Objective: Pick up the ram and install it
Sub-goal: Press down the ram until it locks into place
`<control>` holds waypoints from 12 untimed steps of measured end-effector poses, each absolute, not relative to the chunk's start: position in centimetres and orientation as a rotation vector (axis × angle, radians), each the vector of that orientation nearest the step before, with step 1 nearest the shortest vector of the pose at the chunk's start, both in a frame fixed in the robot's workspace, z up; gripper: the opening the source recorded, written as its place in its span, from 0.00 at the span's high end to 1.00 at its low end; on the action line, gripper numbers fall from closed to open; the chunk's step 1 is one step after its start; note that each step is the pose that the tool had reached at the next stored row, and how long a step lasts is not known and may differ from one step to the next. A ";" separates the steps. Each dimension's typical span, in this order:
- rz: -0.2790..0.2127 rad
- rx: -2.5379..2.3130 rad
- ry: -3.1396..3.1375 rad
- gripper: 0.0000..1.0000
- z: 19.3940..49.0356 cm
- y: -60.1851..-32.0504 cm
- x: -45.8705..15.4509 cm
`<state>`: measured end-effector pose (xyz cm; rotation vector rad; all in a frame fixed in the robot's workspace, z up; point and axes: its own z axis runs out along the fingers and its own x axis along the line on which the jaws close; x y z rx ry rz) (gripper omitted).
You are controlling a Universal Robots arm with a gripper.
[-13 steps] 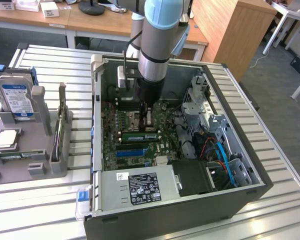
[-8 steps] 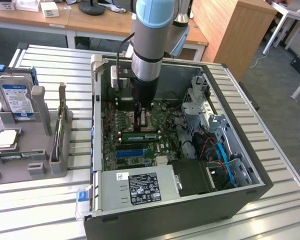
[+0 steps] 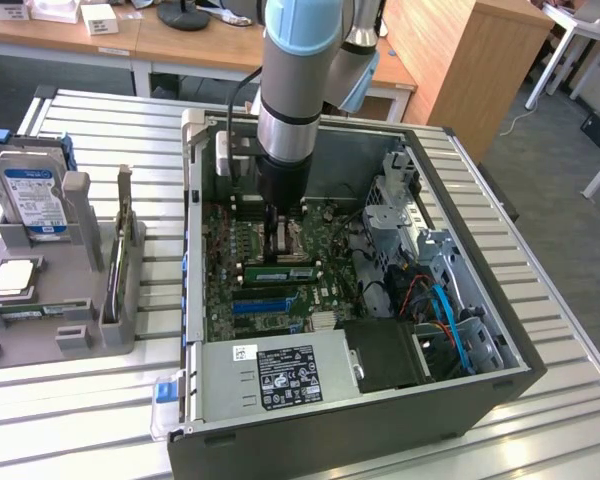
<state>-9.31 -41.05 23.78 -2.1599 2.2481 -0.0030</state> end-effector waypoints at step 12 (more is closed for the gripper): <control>-0.003 -2.160 2.248 0.89 23.3 -41.0 -9.3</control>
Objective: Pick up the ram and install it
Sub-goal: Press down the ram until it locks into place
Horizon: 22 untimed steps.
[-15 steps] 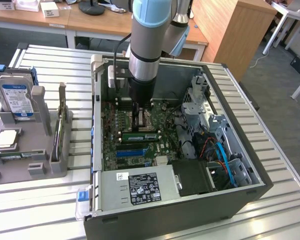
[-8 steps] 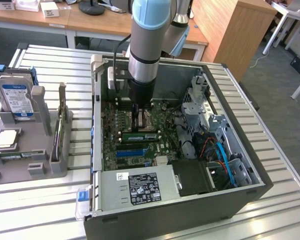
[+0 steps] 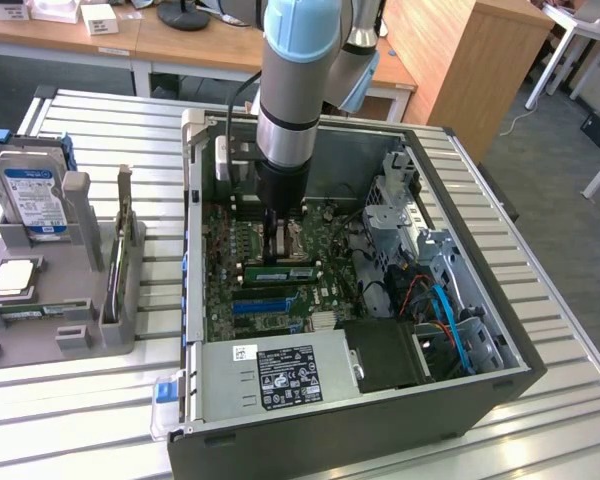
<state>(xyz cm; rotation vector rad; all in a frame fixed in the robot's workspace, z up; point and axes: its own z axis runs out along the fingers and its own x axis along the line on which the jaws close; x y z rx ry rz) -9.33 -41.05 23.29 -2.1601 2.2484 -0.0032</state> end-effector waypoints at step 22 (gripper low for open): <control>-0.003 -2.160 2.248 0.89 22.9 -41.2 -9.3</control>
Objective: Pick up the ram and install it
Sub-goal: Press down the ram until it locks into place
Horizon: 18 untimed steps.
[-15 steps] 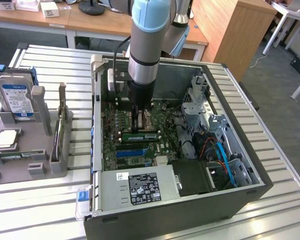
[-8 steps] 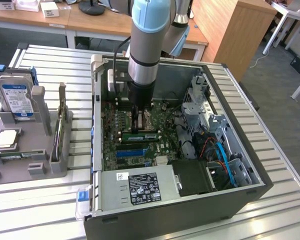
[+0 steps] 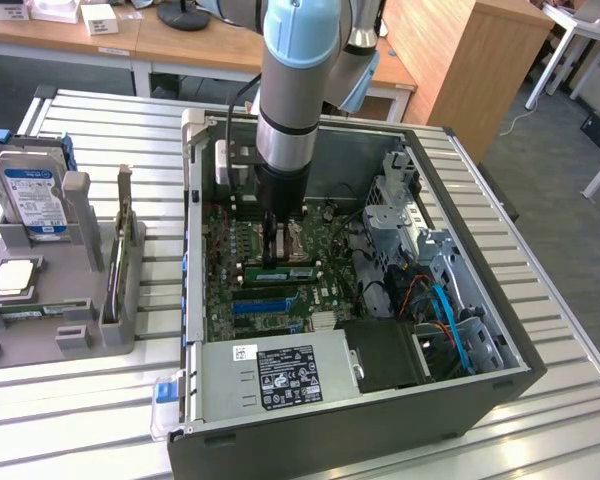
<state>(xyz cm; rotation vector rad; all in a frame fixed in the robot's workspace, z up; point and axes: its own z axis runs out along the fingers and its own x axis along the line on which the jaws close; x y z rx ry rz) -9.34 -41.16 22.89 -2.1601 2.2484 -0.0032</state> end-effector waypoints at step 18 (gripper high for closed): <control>-0.003 -2.160 2.248 0.89 22.6 -41.2 -9.3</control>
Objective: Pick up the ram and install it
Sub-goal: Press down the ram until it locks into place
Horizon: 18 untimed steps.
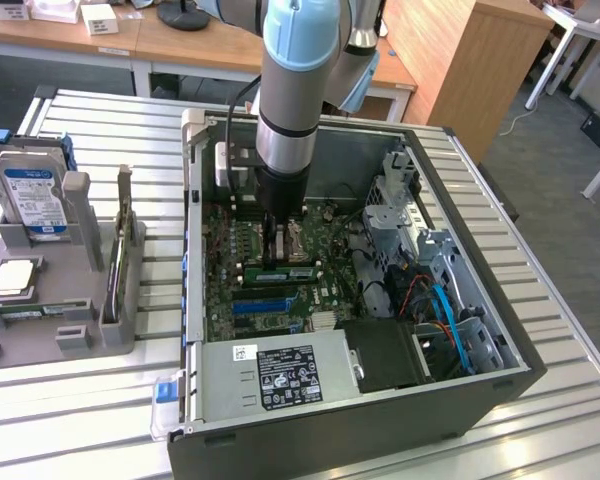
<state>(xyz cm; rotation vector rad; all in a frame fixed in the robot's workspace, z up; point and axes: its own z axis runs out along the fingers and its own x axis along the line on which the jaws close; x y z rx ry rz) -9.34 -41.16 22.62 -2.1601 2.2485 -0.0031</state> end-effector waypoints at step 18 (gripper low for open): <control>-0.003 -2.160 2.248 0.89 22.4 -41.2 -9.3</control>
